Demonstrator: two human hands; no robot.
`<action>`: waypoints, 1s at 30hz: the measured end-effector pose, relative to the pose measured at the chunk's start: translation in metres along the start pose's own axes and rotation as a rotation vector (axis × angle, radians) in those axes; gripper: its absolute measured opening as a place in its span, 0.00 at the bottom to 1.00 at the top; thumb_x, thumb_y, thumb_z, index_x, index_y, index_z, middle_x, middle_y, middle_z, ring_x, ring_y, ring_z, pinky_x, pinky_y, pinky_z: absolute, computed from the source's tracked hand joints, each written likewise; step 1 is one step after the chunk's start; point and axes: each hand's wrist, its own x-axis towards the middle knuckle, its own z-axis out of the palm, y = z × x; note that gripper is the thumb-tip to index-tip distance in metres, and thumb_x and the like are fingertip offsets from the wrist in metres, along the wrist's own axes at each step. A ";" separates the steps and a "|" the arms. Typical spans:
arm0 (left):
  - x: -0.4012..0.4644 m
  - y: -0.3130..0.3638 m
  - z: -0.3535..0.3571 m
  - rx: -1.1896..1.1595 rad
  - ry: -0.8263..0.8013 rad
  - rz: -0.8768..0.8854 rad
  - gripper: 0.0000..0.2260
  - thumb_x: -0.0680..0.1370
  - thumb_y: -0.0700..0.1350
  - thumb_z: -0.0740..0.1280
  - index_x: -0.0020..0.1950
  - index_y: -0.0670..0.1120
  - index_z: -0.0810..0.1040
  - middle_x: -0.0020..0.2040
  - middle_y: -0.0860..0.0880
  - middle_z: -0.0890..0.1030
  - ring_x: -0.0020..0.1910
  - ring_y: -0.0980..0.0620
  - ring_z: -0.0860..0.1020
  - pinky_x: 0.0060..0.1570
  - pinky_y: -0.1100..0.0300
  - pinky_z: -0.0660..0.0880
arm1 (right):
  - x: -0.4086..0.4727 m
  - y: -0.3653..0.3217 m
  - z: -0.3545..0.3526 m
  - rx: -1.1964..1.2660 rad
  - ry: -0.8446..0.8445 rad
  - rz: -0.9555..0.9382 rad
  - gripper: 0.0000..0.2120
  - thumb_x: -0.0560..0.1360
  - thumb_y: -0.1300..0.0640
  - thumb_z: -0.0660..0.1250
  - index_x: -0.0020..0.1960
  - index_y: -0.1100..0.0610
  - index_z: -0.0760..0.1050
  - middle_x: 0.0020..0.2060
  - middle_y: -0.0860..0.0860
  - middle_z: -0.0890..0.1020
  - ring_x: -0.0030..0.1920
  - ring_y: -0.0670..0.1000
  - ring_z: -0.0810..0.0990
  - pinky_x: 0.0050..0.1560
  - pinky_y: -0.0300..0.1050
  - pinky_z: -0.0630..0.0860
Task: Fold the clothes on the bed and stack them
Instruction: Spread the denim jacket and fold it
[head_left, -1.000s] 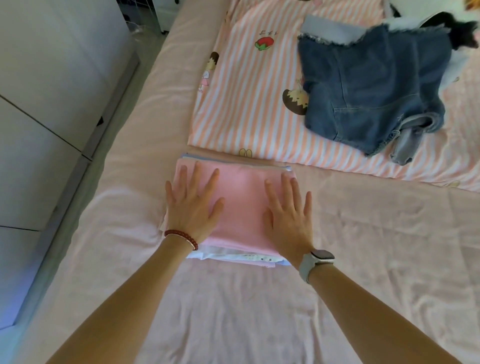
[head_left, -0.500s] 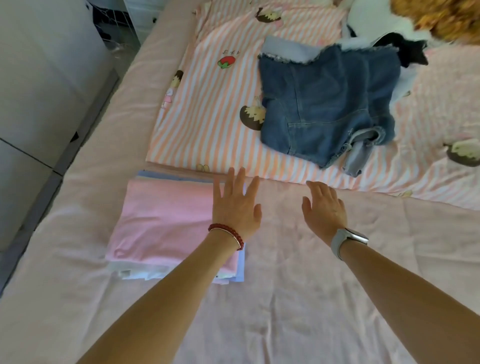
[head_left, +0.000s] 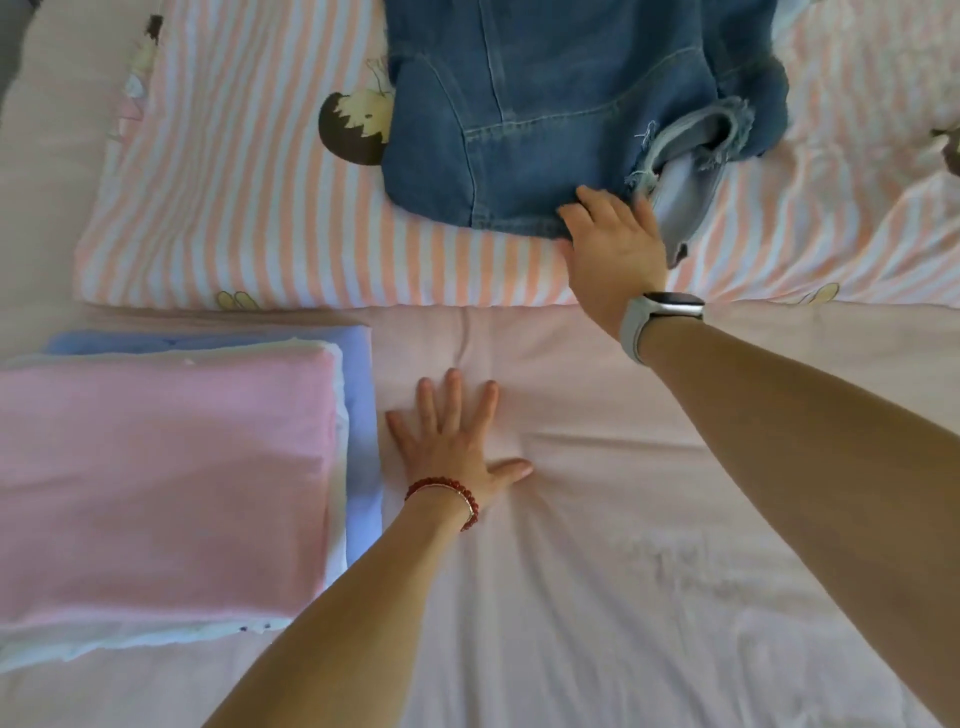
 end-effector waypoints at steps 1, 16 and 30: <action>0.002 -0.002 0.001 0.001 -0.011 -0.005 0.43 0.67 0.74 0.57 0.73 0.63 0.35 0.75 0.51 0.31 0.72 0.42 0.31 0.65 0.34 0.34 | 0.005 0.000 0.000 0.033 0.030 0.029 0.14 0.80 0.58 0.53 0.63 0.60 0.69 0.60 0.60 0.75 0.63 0.60 0.71 0.69 0.53 0.57; -0.105 0.006 -0.066 -0.227 0.688 0.336 0.32 0.65 0.45 0.77 0.65 0.41 0.68 0.62 0.35 0.73 0.60 0.33 0.73 0.57 0.41 0.71 | -0.150 0.004 -0.066 0.345 -0.131 0.030 0.11 0.81 0.55 0.54 0.57 0.60 0.69 0.45 0.60 0.81 0.44 0.63 0.78 0.39 0.49 0.65; -0.297 0.121 -0.175 -0.261 0.464 0.705 0.11 0.77 0.46 0.61 0.41 0.39 0.73 0.33 0.51 0.73 0.34 0.46 0.73 0.34 0.54 0.68 | -0.363 0.036 -0.232 1.034 -0.134 0.020 0.11 0.76 0.54 0.65 0.51 0.43 0.65 0.42 0.39 0.77 0.43 0.39 0.75 0.45 0.32 0.70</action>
